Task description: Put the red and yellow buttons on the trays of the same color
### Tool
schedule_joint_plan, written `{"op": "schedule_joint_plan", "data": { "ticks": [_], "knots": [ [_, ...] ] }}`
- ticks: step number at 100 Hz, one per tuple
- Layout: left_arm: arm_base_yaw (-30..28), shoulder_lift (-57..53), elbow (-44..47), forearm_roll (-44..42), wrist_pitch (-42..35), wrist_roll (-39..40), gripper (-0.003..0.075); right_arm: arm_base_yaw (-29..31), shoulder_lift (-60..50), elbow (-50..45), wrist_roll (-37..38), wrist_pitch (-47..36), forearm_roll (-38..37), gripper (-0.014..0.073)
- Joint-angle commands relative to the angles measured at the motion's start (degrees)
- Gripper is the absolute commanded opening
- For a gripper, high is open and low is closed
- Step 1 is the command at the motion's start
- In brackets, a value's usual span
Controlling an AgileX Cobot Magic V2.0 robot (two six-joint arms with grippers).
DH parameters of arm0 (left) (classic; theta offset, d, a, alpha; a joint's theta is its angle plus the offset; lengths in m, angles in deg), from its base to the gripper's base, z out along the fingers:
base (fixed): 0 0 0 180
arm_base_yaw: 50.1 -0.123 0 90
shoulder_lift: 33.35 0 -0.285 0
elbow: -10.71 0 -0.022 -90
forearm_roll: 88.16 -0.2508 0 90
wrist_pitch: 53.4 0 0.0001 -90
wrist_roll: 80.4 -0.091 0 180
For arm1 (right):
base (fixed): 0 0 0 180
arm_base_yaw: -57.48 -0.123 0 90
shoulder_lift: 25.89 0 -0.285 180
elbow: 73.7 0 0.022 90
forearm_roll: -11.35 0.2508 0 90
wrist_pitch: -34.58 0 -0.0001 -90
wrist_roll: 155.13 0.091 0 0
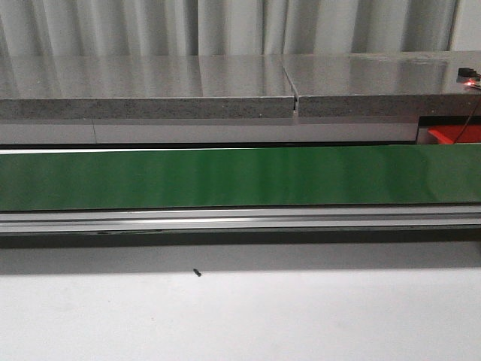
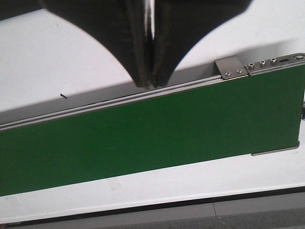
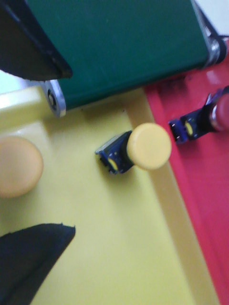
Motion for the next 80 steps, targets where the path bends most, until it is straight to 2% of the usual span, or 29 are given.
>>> {"op": "schedule_joint_plan", "data": {
  "ticks": [1, 16, 23, 33, 45, 54, 80],
  "knots": [
    [0.5, 0.2, -1.4, 1.8, -3.4, 0.2, -0.002, -2.3, -3.8, 1.3, -1.4, -2.4, -0.7, 0.061],
    [0.5, 0.2, -1.4, 1.8, -3.4, 0.2, -0.002, -8.8, -7.8, 1.8, -1.7, -1.7, -1.8, 0.0601],
    [0.5, 0.2, -1.4, 1.8, -3.4, 0.2, -0.002, -11.7, -9.4, 2.1, -1.7, -1.0, -2.6, 0.054],
    [0.5, 0.2, -1.4, 1.8, -3.4, 0.2, -0.002, -14.8, -11.2, 2.1, -1.7, -0.3, -2.7, 0.0353],
    [0.5, 0.2, -1.4, 1.8, -3.4, 0.2, -0.002, -16.6, -12.5, 2.1, -1.7, -0.4, -2.7, 0.0051],
    [0.5, 0.2, -1.4, 1.8, -3.4, 0.2, -0.002, -16.7, -13.0, 2.1, -1.7, 0.4, -2.7, -0.0101],
    [0.5, 0.2, -1.4, 1.8, -3.4, 0.2, -0.002, -19.3, -14.3, 2.1, -1.7, 6.0, -3.0, -0.0091]
  ]
}}
